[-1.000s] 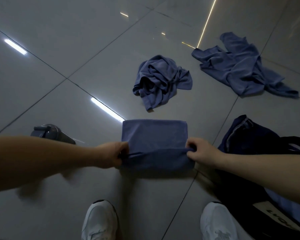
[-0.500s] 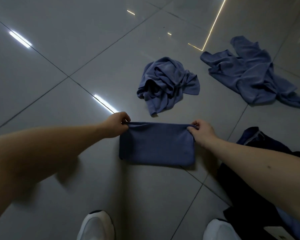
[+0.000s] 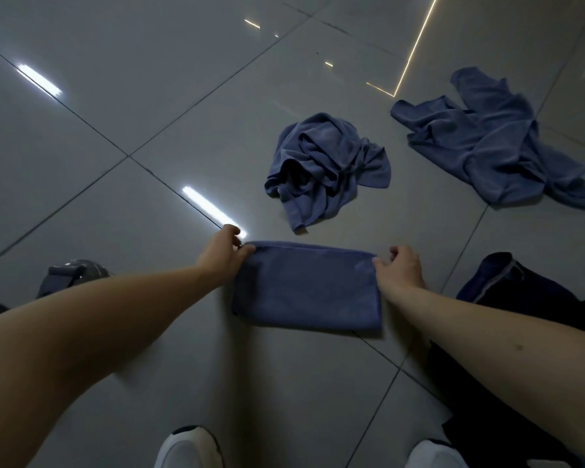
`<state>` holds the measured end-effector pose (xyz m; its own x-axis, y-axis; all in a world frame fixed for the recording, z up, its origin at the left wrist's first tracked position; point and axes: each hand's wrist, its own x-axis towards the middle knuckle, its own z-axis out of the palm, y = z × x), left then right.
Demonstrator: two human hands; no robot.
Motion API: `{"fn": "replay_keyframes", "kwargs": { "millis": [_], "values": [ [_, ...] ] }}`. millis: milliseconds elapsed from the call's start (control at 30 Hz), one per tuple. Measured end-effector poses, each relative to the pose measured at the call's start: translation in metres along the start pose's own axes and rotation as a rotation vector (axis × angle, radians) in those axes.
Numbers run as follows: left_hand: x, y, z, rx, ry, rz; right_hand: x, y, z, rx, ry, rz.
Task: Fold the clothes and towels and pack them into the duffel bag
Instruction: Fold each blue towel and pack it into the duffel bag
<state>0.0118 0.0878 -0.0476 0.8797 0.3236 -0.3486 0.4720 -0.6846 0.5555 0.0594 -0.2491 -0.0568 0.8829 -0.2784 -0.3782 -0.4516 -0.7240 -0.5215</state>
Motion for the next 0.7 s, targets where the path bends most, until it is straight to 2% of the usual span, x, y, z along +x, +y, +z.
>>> {"fn": "replay_keyframes", "kwargs": {
  "millis": [100,267,333,533,700],
  "values": [
    [-0.021,-0.012,0.002,-0.019,0.033,-0.158,-0.023,0.014,0.006,-0.021,-0.06,0.069],
    [-0.082,-0.039,0.004,0.098,-0.299,-0.182,-0.067,0.048,0.016,-0.03,-0.233,0.218],
    [-0.098,-0.045,0.008,0.12,-0.349,-0.149,-0.075,0.054,0.019,0.016,-0.287,0.277],
    [-0.089,-0.057,0.017,0.016,-0.234,-0.106,-0.076,0.051,0.025,0.339,-0.257,0.413],
    [-0.081,-0.05,0.022,0.017,-0.164,-0.055,-0.073,0.043,0.022,0.417,-0.215,0.45]
  ]
}}
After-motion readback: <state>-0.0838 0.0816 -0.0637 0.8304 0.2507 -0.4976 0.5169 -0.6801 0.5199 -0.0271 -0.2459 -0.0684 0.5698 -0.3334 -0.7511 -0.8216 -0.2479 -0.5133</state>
